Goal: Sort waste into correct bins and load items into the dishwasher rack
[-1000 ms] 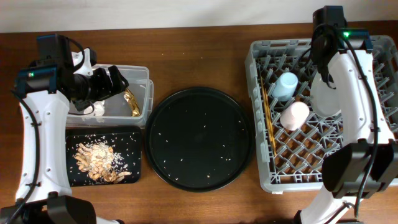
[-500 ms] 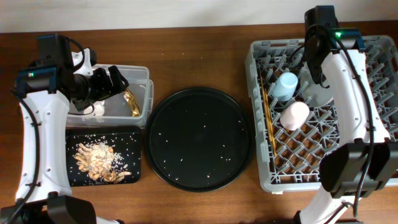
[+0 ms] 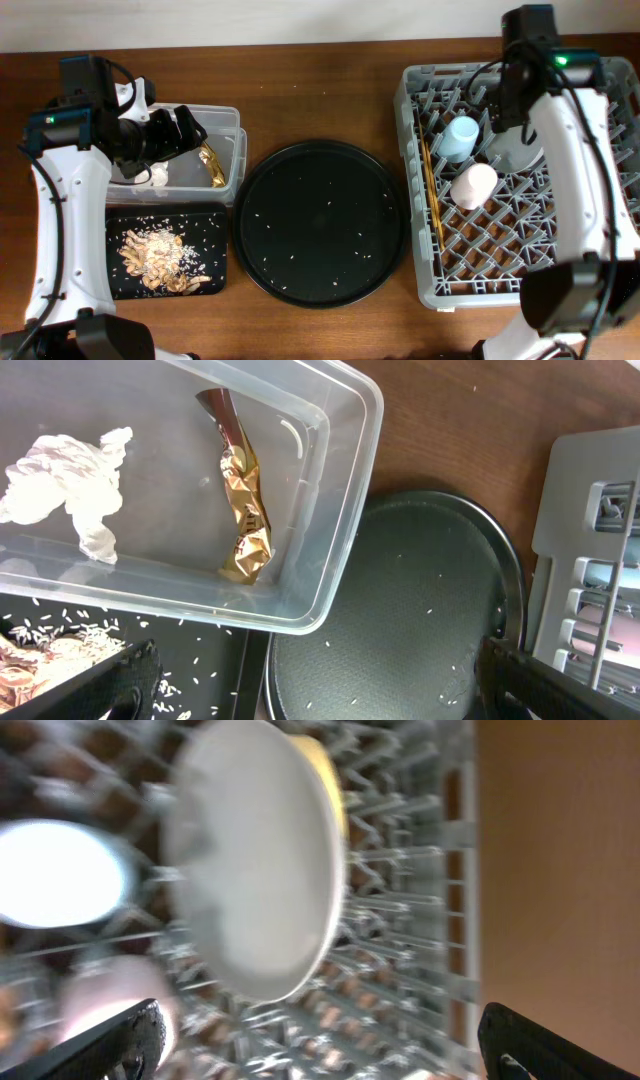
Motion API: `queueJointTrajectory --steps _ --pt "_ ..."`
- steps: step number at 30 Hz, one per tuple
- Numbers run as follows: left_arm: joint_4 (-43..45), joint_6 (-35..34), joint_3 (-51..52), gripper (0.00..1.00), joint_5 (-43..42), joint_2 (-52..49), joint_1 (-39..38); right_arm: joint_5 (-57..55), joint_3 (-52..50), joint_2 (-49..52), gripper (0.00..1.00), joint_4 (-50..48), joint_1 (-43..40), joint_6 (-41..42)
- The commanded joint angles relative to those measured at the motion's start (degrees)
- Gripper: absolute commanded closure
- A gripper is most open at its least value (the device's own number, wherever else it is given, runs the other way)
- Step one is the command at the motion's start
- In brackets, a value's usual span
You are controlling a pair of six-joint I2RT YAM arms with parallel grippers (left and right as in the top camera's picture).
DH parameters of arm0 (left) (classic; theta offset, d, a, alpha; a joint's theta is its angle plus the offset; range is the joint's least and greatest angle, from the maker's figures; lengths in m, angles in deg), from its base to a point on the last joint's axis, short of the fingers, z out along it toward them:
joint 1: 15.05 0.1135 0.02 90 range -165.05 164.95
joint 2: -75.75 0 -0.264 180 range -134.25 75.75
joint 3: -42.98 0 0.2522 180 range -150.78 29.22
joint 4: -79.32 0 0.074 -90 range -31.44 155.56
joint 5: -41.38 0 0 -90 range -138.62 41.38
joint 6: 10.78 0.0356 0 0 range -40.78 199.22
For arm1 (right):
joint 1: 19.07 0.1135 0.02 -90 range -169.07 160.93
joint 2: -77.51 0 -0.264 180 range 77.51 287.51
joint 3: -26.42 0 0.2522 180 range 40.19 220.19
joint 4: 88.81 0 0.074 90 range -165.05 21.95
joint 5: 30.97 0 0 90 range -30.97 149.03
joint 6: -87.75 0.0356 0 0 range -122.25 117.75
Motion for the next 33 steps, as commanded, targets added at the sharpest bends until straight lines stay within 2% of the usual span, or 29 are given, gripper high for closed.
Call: queueJointTrajectory --steps 1,3,5,24,28,33 --pt "-0.07 -0.33 -0.04 0.01 0.20 1.11 0.04 25.07 1.81 -3.30 0.02 0.24 0.26 2.01" --pt "-0.07 -0.33 -0.04 0.01 0.20 1.11 0.04 32.41 1.75 -3.15 0.02 0.79 0.26 1.99" --pt "-0.07 -0.33 -0.04 0.01 0.20 1.11 0.04 34.69 1.75 -2.82 0.02 0.66 0.26 1.97" --pt "-0.07 -0.33 -0.04 0.01 0.20 1.11 0.04 34.64 1.64 -2.12 0.02 0.63 0.37 1.99" --pt "-0.07 -0.33 -0.04 0.01 0.20 1.11 0.04 34.67 1.64 -4.96 0.02 0.66 0.37 1.97" --pt "-0.07 -0.33 -0.04 0.01 0.20 1.11 0.04 34.67 1.64 -15.23 0.02 0.66 0.37 1.97"
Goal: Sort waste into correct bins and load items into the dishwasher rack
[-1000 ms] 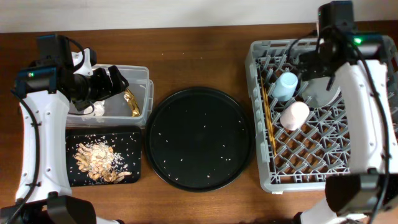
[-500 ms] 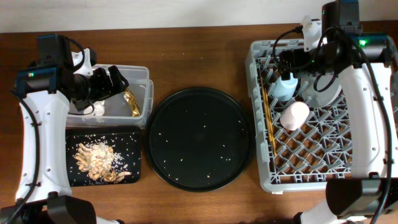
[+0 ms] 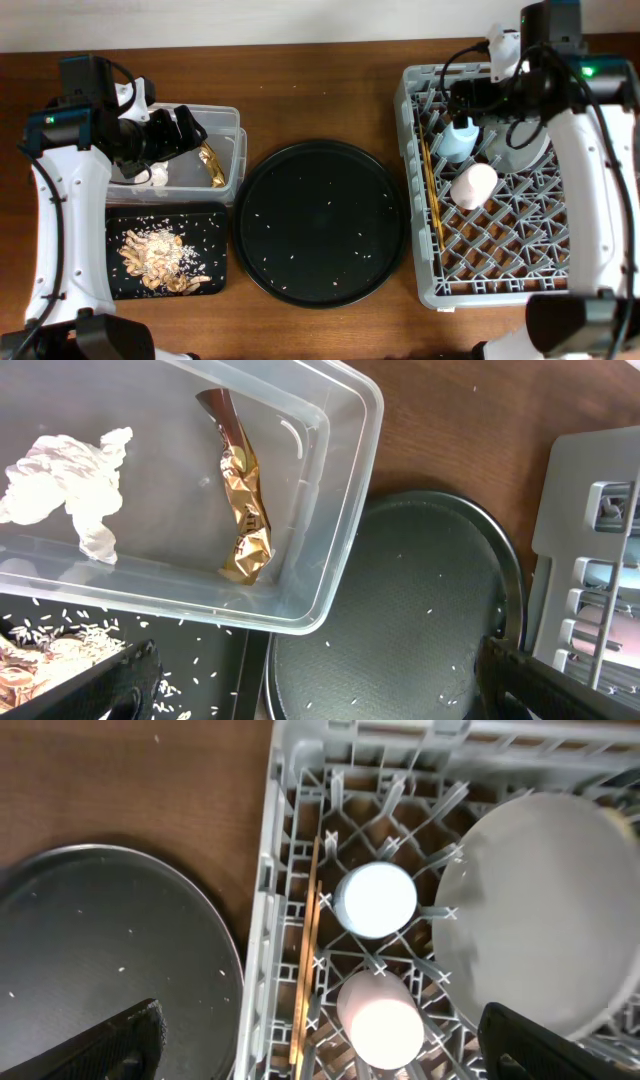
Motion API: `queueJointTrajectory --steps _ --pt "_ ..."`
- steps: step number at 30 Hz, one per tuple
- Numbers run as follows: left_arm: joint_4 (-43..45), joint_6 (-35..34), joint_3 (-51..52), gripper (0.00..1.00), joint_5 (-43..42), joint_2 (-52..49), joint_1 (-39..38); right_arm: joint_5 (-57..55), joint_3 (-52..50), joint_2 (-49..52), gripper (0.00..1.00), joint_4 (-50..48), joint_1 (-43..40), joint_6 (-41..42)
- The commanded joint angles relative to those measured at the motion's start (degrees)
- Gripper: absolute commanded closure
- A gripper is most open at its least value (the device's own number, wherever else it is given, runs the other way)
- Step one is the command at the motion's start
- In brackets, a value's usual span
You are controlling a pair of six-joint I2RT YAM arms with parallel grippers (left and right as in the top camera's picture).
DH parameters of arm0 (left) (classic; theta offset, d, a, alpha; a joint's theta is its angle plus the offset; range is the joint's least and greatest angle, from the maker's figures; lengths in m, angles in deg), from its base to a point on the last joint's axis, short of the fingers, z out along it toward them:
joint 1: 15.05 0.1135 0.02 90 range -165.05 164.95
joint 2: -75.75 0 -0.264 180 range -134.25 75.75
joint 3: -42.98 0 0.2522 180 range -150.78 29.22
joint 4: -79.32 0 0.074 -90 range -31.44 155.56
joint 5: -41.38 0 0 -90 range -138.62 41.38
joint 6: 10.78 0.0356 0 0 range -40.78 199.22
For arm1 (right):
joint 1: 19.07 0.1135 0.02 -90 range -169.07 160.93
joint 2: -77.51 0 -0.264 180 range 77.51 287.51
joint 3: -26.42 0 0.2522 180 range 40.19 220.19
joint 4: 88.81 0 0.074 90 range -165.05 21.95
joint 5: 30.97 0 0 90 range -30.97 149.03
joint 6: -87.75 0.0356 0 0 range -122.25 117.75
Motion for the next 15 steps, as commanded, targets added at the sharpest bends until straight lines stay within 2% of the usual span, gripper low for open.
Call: queueJointTrajectory --steps 1,15 --pt "-0.07 -0.33 -0.04 0.01 0.20 1.11 0.04 0.92 0.61 -11.82 0.01 0.15 0.37 0.17" --pt "-0.09 -0.33 -0.04 0.01 0.20 1.11 0.04 0.76 -1.92 -48.11 0.02 0.50 0.37 -0.28"
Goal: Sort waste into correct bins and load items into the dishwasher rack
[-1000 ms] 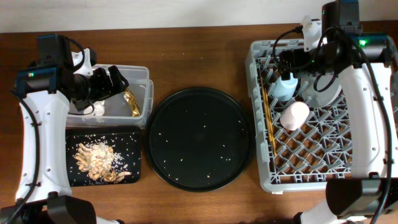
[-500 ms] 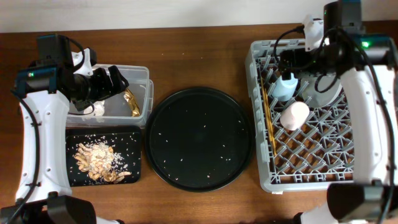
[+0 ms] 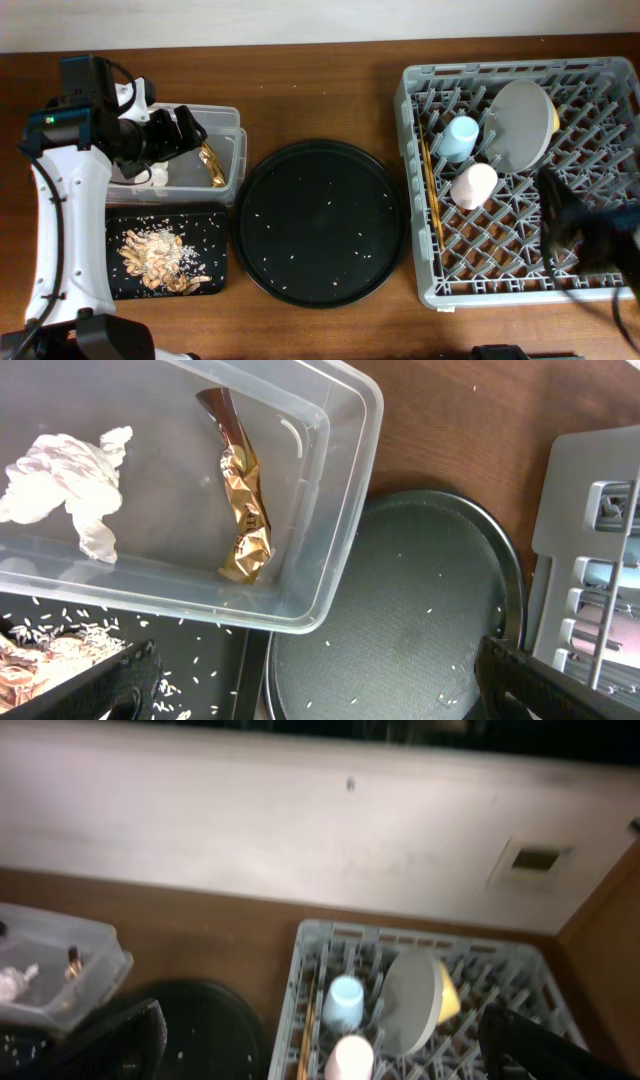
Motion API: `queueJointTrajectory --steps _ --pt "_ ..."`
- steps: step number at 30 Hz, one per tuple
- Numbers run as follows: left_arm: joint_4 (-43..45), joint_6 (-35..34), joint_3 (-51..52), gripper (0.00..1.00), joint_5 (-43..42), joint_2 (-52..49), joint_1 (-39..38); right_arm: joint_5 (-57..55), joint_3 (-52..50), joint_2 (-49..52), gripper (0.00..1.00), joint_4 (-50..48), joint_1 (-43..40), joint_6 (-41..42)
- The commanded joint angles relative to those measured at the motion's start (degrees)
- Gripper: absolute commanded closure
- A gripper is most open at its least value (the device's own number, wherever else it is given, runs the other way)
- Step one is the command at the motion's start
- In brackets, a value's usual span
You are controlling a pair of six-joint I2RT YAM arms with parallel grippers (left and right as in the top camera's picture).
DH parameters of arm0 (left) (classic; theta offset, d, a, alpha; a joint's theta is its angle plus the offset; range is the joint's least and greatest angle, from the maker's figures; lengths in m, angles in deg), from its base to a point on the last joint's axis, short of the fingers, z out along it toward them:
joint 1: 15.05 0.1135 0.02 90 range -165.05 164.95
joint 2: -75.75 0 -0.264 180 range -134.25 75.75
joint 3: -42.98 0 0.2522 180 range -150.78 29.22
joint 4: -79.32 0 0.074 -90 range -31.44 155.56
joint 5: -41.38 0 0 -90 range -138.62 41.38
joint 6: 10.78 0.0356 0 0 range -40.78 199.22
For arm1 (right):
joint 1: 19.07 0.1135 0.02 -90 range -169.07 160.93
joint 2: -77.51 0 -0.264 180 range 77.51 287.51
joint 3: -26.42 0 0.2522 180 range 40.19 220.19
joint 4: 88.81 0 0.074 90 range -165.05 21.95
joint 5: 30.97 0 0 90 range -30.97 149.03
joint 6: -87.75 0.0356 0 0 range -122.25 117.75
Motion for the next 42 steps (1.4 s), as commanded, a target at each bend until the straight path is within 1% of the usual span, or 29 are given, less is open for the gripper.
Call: queueJointTrajectory --steps 1,5,8,10,14,16,17,21,25,28,32,35,39,42 --pt "0.09 -0.33 -0.04 0.01 0.20 1.11 0.04 0.52 -3.67 -7.98 0.02 0.15 0.37 -0.28" --pt "0.04 -0.33 -0.04 0.01 0.20 1.11 0.04 0.52 -13.99 -20.24 0.02 -3.06 0.37 -0.26" --pt "0.04 -0.33 -0.04 0.01 0.20 1.11 0.04 0.70 -25.75 -29.73 0.02 -7.41 0.37 0.15" --pt "0.07 -0.33 -0.04 0.01 0.22 1.11 0.04 0.70 -35.47 -35.58 0.02 -11.56 0.37 0.46" --pt "0.04 -0.33 -0.04 0.00 0.20 1.11 0.04 0.72 -53.53 -43.82 0.02 -25.59 0.26 4.13" --pt "0.04 -0.33 -0.04 0.01 0.20 1.11 0.04 0.72 -63.78 -47.36 0.02 -36.04 0.26 7.85" --pt "0.04 -0.33 -0.04 0.01 0.20 1.11 0.04 0.74 -71.45 -49.79 0.02 -44.57 0.26 10.91" --pt "0.04 -0.33 -0.04 0.01 0.20 1.11 0.04 0.74 -86.86 -53.75 0.02 -61.68 0.26 15.02" --pt "0.02 -0.33 -0.04 0.01 0.20 1.11 0.04 0.68 -98.57 -53.86 0.02 -72.83 0.26 14.93" --pt "0.04 -0.33 -0.04 0.01 0.20 1.11 0.04 0.44 -104.50 -53.86 0.01 -77.00 0.26 14.93" --pt "-0.15 -0.33 -0.04 0.01 0.20 1.11 0.04 0.46 -109.83 -53.86 0.02 -78.73 0.26 14.93" --pt "-0.20 -0.33 -0.04 0.01 0.20 1.11 0.04 -0.04 -111.01 -53.86 0.02 -75.36 0.26 14.03" --pt "-0.33 -0.33 -0.04 0.01 0.20 1.11 0.04 -0.13 -111.01 -53.86 0.02 -69.55 0.26 10.71" --pt "-0.33 -0.33 -0.04 0.01 0.20 1.11 0.04 -0.17 -111.01 -53.86 0.02 -69.70 0.26 9.75"
